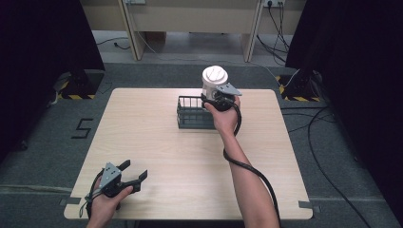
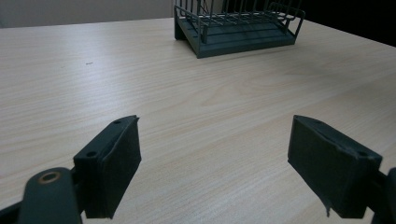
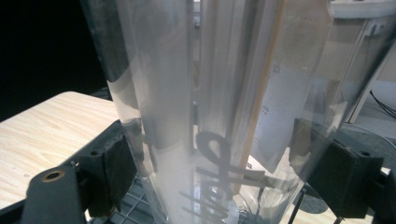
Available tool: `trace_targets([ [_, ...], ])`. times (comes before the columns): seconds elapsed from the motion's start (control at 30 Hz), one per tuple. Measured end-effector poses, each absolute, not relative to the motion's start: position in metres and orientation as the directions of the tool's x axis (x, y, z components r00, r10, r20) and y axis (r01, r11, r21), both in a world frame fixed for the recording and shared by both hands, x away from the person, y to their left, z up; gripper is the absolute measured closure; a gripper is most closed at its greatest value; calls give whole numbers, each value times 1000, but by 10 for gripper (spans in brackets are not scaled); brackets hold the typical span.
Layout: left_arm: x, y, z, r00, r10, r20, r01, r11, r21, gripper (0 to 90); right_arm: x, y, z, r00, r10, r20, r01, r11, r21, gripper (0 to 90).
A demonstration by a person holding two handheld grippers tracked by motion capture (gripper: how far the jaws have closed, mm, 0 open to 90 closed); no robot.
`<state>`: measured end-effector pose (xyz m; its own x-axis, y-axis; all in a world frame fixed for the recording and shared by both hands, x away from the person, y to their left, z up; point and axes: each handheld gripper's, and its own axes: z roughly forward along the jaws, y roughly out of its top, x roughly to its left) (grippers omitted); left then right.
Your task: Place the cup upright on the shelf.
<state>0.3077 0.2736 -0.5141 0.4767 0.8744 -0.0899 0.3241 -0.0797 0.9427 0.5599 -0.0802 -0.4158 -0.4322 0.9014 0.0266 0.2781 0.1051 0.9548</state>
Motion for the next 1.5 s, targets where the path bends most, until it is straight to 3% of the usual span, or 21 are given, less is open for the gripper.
trace_targets([
  [1.5,307,273,-514,480,872,-96,323,-74,943,166,567,-70,-449,-419,908,7,344,152,927,180],
])
